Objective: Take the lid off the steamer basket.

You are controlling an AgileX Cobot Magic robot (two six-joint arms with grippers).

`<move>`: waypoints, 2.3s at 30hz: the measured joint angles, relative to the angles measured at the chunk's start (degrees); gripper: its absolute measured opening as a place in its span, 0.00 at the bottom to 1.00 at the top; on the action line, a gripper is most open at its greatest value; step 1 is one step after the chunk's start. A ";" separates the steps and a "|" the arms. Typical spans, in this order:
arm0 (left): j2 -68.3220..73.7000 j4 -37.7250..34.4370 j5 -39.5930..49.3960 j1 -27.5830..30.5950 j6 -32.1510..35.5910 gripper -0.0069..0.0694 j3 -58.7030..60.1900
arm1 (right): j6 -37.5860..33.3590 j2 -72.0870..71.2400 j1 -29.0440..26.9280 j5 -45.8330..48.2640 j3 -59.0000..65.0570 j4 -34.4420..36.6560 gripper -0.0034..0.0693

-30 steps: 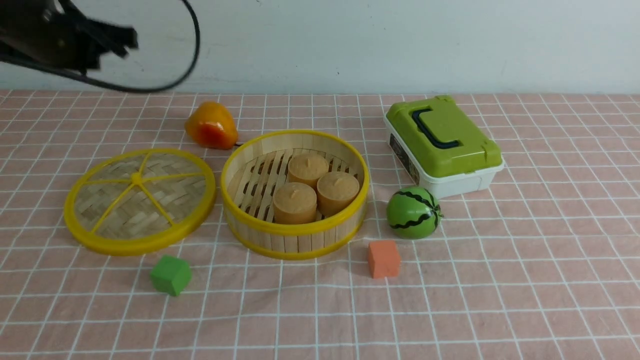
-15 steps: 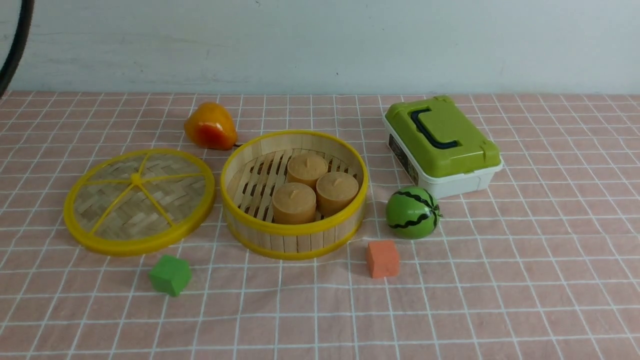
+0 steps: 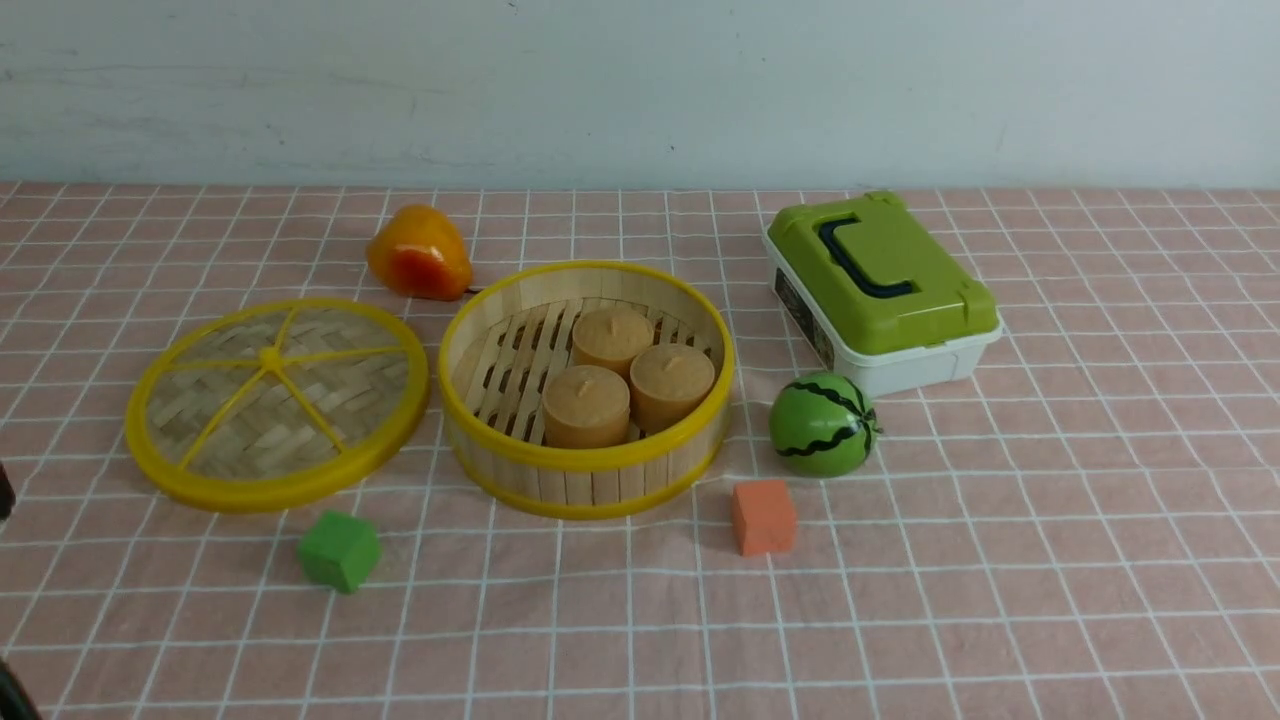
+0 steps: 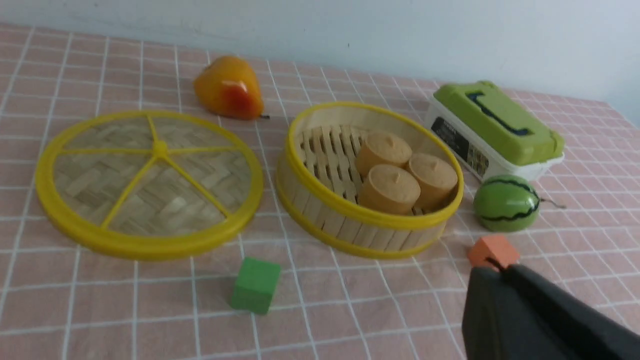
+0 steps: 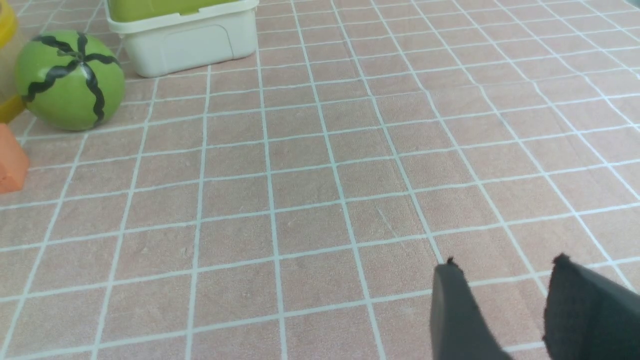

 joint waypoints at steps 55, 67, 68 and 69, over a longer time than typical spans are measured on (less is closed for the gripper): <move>-21.51 20.29 -11.48 -0.89 -8.63 0.07 34.01 | 0.00 0.00 0.00 0.00 0.00 0.01 0.38; -21.51 20.26 -11.48 -0.89 -8.63 0.07 34.01 | 0.00 0.00 0.00 0.00 0.00 0.01 0.38; -21.51 20.26 -11.48 -0.89 -8.63 0.07 34.01 | 0.00 0.00 0.00 0.00 0.00 0.01 0.38; -21.51 20.26 -11.48 -0.89 -8.63 0.07 34.01 | 0.00 0.00 0.00 0.00 0.00 0.01 0.38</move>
